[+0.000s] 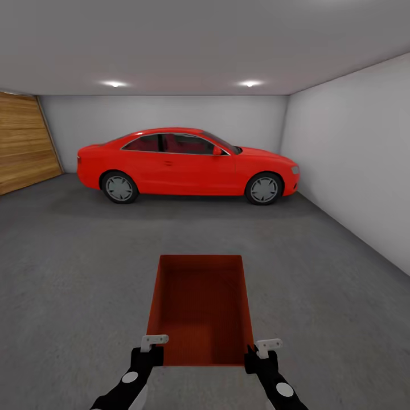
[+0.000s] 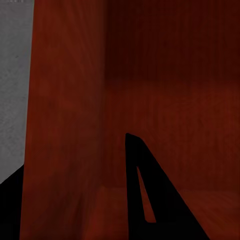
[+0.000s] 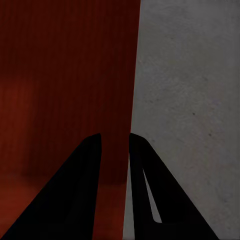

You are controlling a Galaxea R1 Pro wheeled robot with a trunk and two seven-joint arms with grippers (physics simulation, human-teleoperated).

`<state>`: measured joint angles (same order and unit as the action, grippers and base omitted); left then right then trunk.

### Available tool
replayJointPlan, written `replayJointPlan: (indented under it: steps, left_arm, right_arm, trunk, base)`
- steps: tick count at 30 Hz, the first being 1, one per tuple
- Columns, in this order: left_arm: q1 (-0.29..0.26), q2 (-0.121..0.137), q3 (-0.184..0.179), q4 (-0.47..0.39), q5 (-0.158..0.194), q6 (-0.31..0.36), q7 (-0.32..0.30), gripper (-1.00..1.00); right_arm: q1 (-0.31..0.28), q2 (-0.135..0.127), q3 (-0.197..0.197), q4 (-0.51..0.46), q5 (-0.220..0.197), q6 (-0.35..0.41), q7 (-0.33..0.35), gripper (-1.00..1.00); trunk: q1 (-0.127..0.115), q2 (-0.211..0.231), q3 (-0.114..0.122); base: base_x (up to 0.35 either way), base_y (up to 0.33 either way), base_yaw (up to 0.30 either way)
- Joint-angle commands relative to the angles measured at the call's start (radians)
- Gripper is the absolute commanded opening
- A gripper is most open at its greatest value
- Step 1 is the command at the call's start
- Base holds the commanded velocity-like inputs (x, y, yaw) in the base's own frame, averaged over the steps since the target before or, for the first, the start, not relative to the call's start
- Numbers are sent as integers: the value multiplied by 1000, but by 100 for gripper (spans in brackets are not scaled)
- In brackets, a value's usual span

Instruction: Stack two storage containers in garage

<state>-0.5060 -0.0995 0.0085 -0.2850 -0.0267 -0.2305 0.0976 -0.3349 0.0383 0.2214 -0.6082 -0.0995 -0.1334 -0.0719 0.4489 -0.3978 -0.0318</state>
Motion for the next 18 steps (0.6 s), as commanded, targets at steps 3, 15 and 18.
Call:
replayJointPlan:
  steps: [3,15,18]
  left_arm:
    - [-2,12,18,-2,-4,-4,53,-100]
    - [-2,12,18,-2,-4,-4,53,-100]
    - [-2,12,18,-2,-4,-4,53,-100]
  right_arm:
    - [-1,-1,12,2,-11,-3,29,-100]
    - [-1,-1,12,2,-11,-3,29,-100]
    - [-1,-1,12,2,-11,-3,29,-100]
  trunk:
    - [1,-2,-2]
    - [1,-2,-2]
    - [1,-2,-2]
  base:
    - [317,0,0]
    - [227,0,0]
    - [10,0,0]
